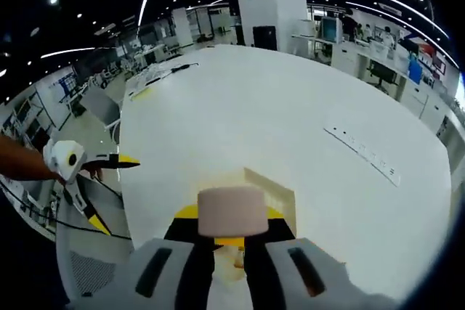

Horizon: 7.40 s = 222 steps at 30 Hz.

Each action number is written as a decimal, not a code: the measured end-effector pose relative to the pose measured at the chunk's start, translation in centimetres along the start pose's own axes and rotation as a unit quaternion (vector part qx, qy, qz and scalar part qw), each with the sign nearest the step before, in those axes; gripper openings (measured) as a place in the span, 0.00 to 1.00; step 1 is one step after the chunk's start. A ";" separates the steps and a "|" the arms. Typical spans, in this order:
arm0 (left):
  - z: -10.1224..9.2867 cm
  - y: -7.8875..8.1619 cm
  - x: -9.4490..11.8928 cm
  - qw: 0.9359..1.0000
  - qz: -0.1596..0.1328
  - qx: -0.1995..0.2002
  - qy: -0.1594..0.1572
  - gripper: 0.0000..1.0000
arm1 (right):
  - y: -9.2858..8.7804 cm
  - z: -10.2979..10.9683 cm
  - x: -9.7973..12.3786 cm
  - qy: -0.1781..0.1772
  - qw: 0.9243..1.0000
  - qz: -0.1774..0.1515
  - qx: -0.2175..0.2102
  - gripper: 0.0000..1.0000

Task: Place the target food into the container with the food tongs after gripping and lifting it, then release it inside without dropping or visibly crushing the food.

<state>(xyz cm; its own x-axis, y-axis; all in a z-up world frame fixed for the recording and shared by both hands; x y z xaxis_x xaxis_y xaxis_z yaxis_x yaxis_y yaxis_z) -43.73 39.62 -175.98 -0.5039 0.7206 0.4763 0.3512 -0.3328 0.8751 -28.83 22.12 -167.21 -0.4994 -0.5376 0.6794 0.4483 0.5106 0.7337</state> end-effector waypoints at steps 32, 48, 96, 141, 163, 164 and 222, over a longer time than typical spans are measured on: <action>-1.5 2.1 0.1 0.996 -0.080 -0.005 -0.047 0.98 | -2.2 -4.3 5.1 -0.064 0.997 -0.040 0.034 0.21; -1.7 1.8 0.0 0.996 -0.067 0.002 -0.054 0.99 | -7.0 -8.7 9.9 -0.150 0.987 -0.048 -0.009 0.21; -1.8 1.3 -0.2 0.998 -0.047 -0.011 -0.049 0.98 | -19.0 -15.2 11.7 -0.207 0.971 0.015 -0.118 0.22; -2.1 0.8 -0.5 0.997 -0.036 -0.005 -0.065 0.96 | -21.3 -12.8 7.8 -0.149 0.964 0.074 -0.205 0.13; -1.9 1.1 -0.3 0.998 -0.040 -0.012 -0.054 0.96 | -18.9 -13.9 9.1 -0.209 0.975 0.071 -0.040 0.11; -1.9 1.0 -0.3 0.998 -0.039 -0.013 -0.054 0.96 | -18.8 -13.7 9.0 -0.208 0.975 0.072 -0.039 0.12; -1.8 0.9 -0.3 0.998 -0.037 -0.011 -0.054 0.95 | -21.0 -10.8 6.1 -0.198 0.973 0.100 -0.067 0.16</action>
<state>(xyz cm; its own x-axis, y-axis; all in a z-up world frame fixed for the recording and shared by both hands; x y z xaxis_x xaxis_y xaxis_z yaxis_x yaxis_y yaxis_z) -44.70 37.99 -175.18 -0.4389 0.8050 0.3992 0.2977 -0.2888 0.9099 -33.33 0.83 -178.32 -0.6265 -0.1217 0.7699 0.6461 0.4715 0.6003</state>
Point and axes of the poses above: the point that each gripper's makers call its tool centre point, and the gripper's own axes: x roughly backward along the fingers, z roughly to its left, y roughly out of its top, the point moved 3 cm from there along x, roughly backward along the fingers, and after that the axes turned 11 degrees about -y, right-handed, at the moved point
